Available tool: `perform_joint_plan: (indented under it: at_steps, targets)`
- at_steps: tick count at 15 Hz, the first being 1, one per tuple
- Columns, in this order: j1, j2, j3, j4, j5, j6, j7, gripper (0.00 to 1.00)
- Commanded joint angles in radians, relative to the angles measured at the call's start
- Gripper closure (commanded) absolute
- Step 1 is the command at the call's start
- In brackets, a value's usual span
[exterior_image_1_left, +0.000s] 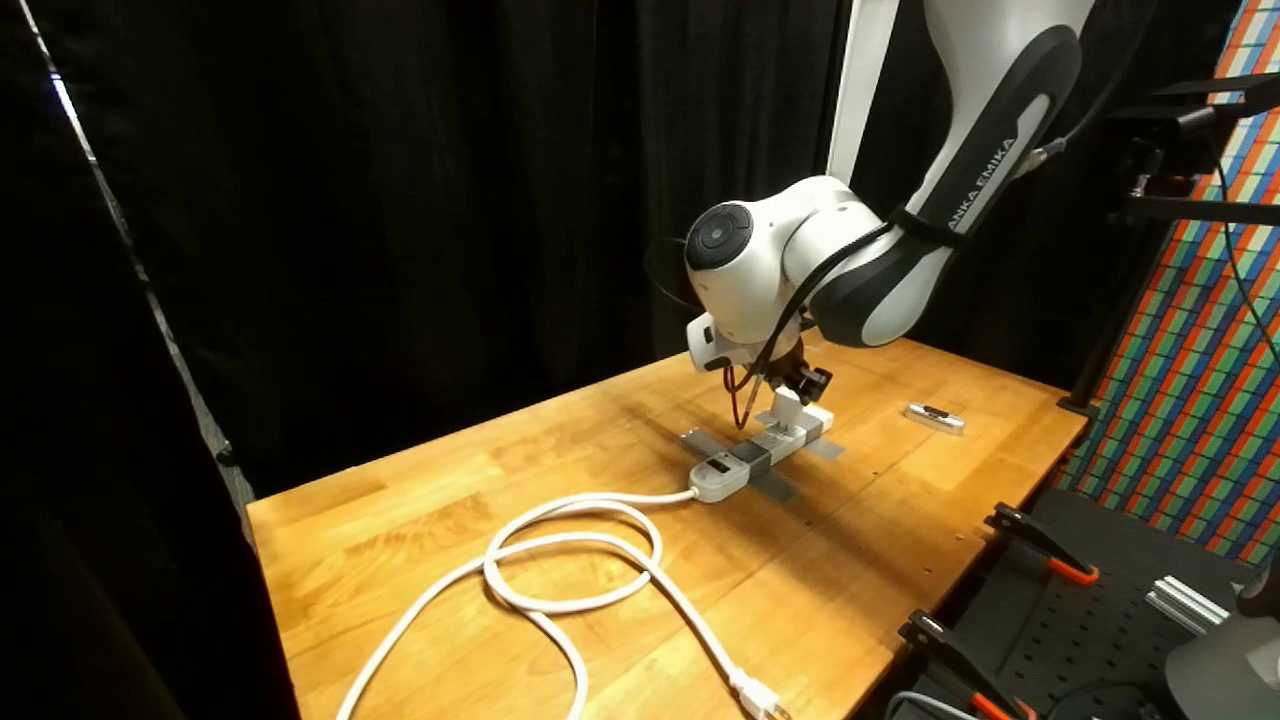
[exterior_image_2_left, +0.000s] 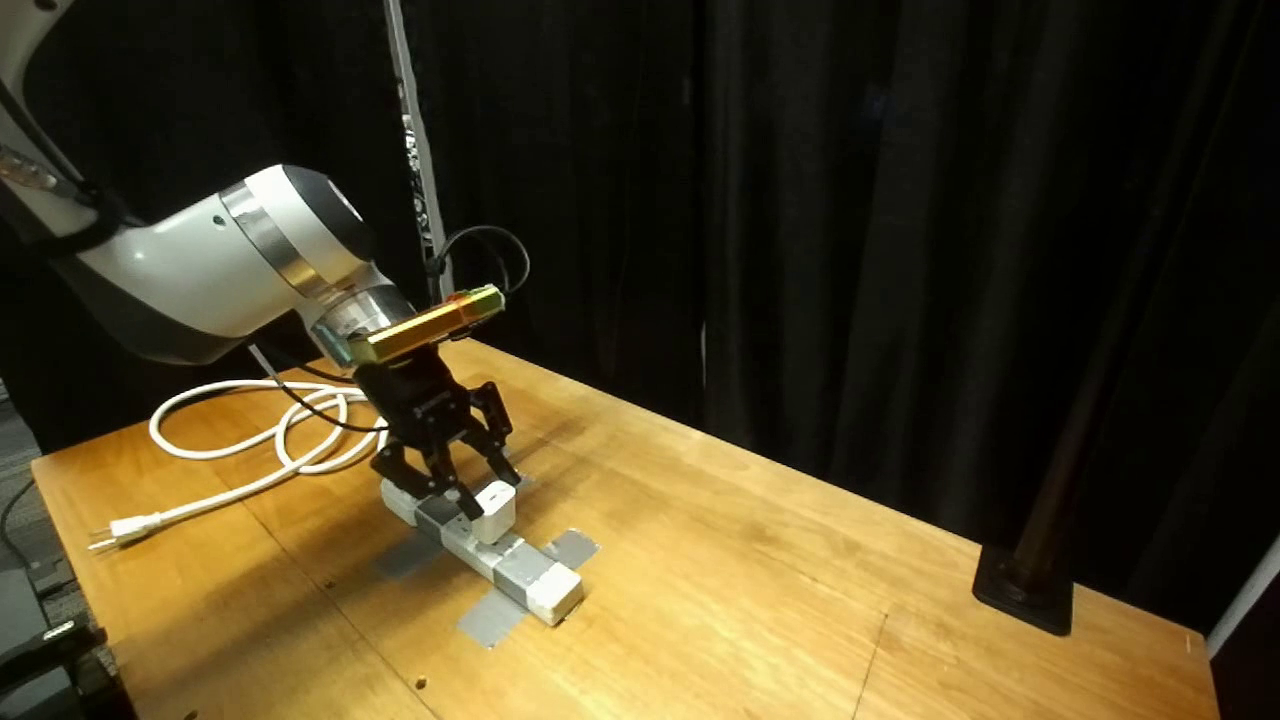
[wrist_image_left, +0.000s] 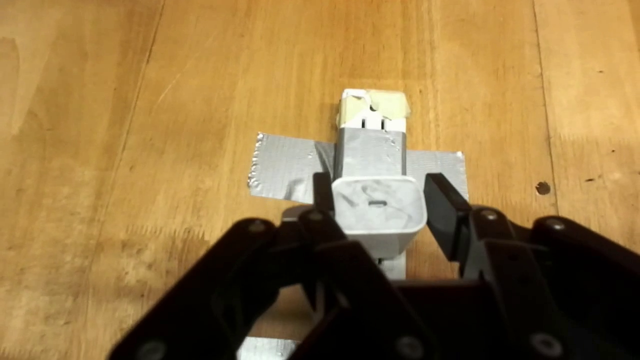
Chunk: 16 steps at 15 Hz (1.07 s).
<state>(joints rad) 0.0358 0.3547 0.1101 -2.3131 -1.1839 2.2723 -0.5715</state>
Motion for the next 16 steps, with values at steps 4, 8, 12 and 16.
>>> perform_joint_plan:
  at_steps: [4, 8, 12, 16]
  targets:
    - [-0.005, -0.075, 0.010, -0.063, 0.010, 0.049, -0.032, 0.77]
    - [0.001, -0.074, 0.002, -0.067, -0.013, 0.048, -0.002, 0.77]
    - [0.006, -0.065, 0.000, -0.058, -0.035, 0.046, 0.040, 0.77]
    - [0.004, -0.059, 0.000, -0.054, -0.038, 0.056, 0.063, 0.77]
